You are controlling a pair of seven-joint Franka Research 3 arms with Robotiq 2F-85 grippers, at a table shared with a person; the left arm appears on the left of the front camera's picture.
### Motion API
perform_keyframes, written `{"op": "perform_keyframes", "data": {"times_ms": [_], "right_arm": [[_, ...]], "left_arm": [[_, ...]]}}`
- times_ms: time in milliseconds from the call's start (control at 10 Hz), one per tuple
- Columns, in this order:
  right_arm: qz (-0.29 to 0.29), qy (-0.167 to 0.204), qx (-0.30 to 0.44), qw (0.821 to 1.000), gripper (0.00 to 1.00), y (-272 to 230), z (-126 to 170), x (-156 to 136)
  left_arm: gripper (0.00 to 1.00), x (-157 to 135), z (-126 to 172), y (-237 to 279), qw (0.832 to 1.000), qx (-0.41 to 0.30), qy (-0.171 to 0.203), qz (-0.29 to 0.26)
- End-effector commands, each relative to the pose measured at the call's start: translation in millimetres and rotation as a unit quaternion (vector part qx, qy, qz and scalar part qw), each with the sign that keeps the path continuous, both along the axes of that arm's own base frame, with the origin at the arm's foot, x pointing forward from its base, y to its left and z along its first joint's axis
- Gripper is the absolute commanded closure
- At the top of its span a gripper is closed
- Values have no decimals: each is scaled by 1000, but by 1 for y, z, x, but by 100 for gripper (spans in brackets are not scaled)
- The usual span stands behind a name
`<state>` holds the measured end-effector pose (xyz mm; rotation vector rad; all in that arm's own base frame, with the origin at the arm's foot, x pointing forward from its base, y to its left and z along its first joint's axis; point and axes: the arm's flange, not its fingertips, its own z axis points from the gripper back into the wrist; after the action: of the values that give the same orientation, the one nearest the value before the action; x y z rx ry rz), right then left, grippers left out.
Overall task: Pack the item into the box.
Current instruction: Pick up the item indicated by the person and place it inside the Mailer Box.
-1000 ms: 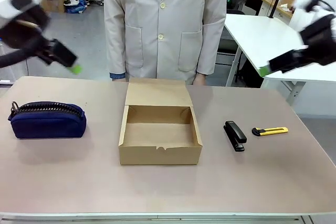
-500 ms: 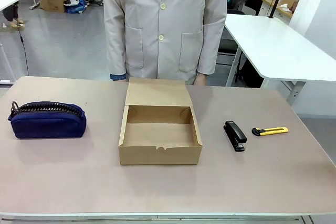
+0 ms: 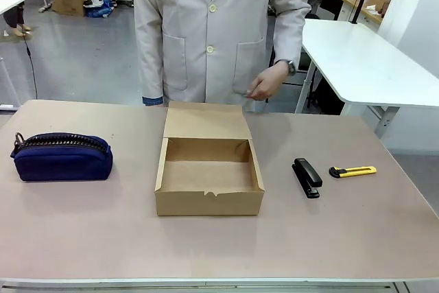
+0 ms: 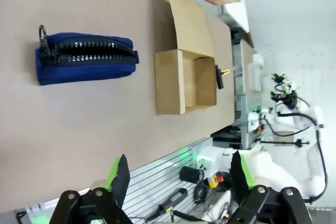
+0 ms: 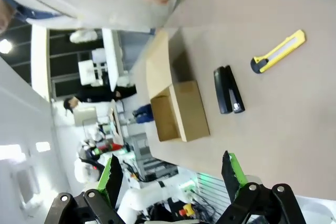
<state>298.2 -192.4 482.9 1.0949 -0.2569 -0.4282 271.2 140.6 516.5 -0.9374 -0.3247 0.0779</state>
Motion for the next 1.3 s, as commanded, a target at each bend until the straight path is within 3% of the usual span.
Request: {"op": "perform_keyframes", "data": {"times_ms": [0, 900, 1000, 1200], "right_arm": [[23, -15, -21, 999, 0, 0, 5, -5], [12, -6, -16, 1000, 0, 2, 4, -6], [-2, -5, -44, 999, 0, 18, 6, 2], [40, -16, -165, 985, 0, 106, 10, 25]], "left_arm": [[0, -2, 2, 5, 1000, 0, -15, -7], [0, -2, 2, 5, 1000, 0, -15, -7], [0, -2, 2, 5, 1000, 0, -15, -7], [0, -2, 2, 5, 1000, 0, -15, -7]]}}
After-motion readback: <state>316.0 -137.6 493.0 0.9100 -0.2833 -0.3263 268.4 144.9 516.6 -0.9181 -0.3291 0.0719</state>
